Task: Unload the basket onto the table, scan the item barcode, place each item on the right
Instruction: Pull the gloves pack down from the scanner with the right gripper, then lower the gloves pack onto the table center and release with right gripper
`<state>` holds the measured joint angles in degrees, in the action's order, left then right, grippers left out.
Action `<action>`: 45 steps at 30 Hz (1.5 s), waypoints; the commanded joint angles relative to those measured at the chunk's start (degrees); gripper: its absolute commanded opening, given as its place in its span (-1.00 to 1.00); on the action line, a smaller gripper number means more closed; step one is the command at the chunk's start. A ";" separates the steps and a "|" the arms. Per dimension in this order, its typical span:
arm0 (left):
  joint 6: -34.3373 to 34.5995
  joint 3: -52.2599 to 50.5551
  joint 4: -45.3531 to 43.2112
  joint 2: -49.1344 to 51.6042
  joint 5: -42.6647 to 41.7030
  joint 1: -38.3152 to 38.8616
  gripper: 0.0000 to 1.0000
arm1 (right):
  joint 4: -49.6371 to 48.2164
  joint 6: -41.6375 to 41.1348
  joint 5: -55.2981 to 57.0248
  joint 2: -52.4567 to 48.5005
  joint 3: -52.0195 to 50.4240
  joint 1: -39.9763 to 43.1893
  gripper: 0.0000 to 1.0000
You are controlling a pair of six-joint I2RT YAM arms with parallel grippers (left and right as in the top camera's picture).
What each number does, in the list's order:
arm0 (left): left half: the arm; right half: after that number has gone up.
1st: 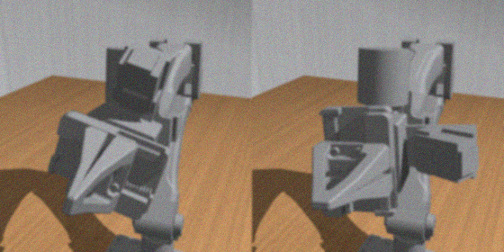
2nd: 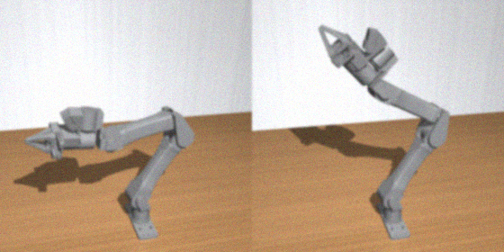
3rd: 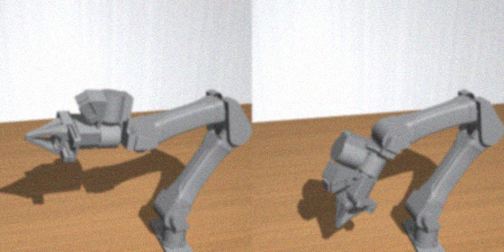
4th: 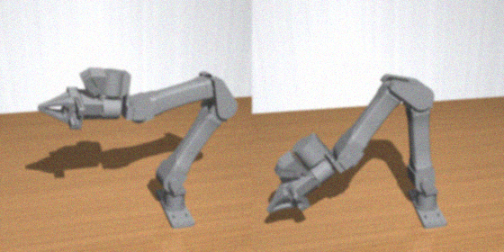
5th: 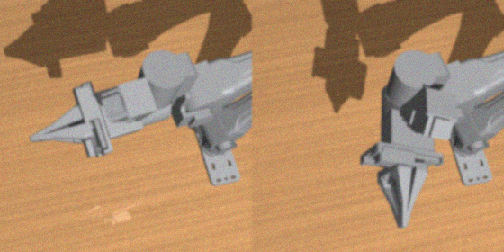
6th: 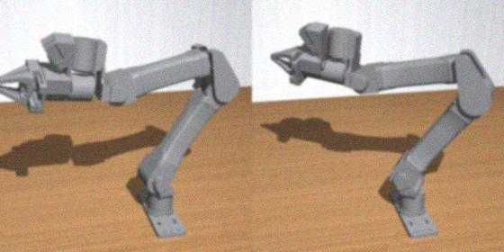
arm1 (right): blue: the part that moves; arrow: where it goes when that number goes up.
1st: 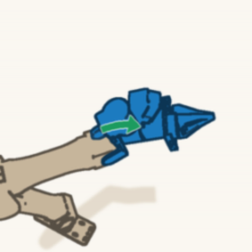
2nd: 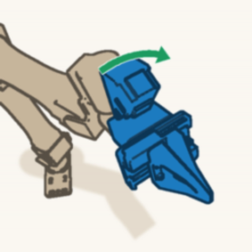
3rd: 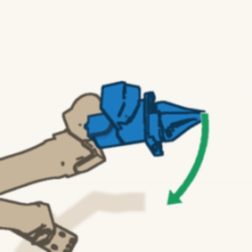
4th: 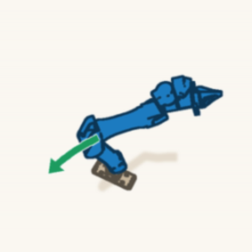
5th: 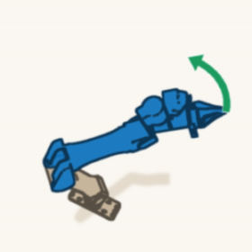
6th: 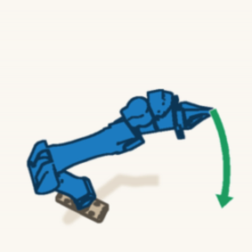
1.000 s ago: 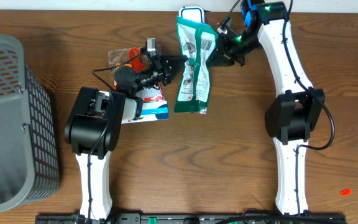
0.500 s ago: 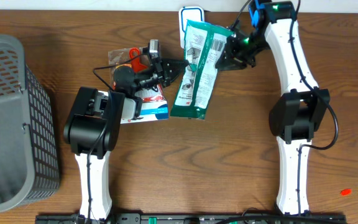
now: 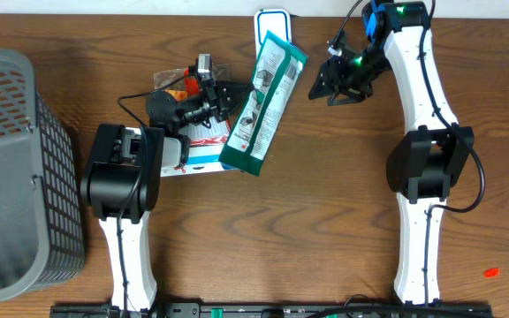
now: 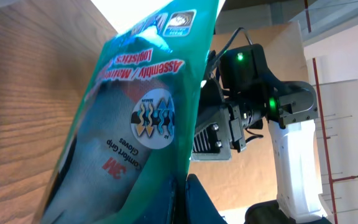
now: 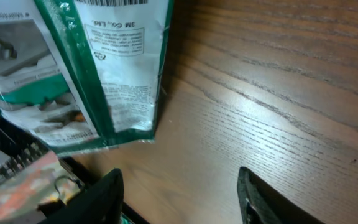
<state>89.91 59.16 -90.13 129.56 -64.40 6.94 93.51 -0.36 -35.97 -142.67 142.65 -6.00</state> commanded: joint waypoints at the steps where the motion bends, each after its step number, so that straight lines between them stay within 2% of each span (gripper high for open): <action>1: -1.11 0.42 -0.83 -0.44 -1.22 -0.13 -0.85 | 0.46 2.82 -0.15 -0.15 -0.33 0.42 0.18; 9: 1.31 0.44 -0.83 -0.46 -1.14 -0.46 -0.85 | 1.77 6.54 -3.54 -0.15 -0.37 0.76 0.39; 14: 3.87 1.55 -0.83 -1.62 -0.96 -0.68 -0.85 | -1.29 6.64 -2.29 -0.15 -1.95 1.92 0.63; 18: 3.69 3.04 -0.81 -4.13 -0.96 -1.66 -0.85 | -3.39 5.99 -0.26 -0.17 -5.73 4.42 0.65; 22: 3.50 3.17 -0.79 -4.83 -2.21 -3.15 -0.85 | -4.83 6.01 -0.48 -0.17 -11.89 7.82 0.83; 24: 1.92 3.15 0.81 -4.83 -4.79 -3.43 -0.75 | -4.87 6.05 -1.70 -0.15 -14.88 8.92 0.85; 26: 0.70 3.15 2.86 -4.83 -8.28 -3.45 -0.51 | -4.83 6.08 -3.69 -0.17 -17.35 9.51 0.82; 29: -3.08 3.13 6.75 -4.83 -12.44 -3.45 -0.23 | -5.05 8.70 -10.21 -0.17 -20.48 9.66 0.75; 32: -8.79 3.10 12.96 -4.83 -14.38 -3.69 -0.09 | -5.14 10.51 -17.03 -0.15 -22.69 8.81 0.71; 35: -17.75 3.10 24.87 -4.83 -14.93 -4.46 -0.04 | -6.08 10.49 -22.32 -0.15 -25.49 7.48 0.68; 38: -30.32 3.10 40.98 -4.83 -14.69 -5.60 -0.01 | -10.49 9.92 -29.62 -0.17 -30.05 5.79 0.63; 41: -39.01 3.10 54.23 -4.83 -13.77 -6.75 0.00 | -18.60 3.17 -30.53 -0.15 -35.80 4.07 0.62; 45: -44.13 3.06 61.35 -4.83 -13.84 -7.72 0.00 | -26.01 -1.03 -30.32 -0.15 -41.81 2.36 0.53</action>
<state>55.24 61.73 -30.15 125.47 -77.32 -0.12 69.67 3.07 -64.62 -142.78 103.83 -2.52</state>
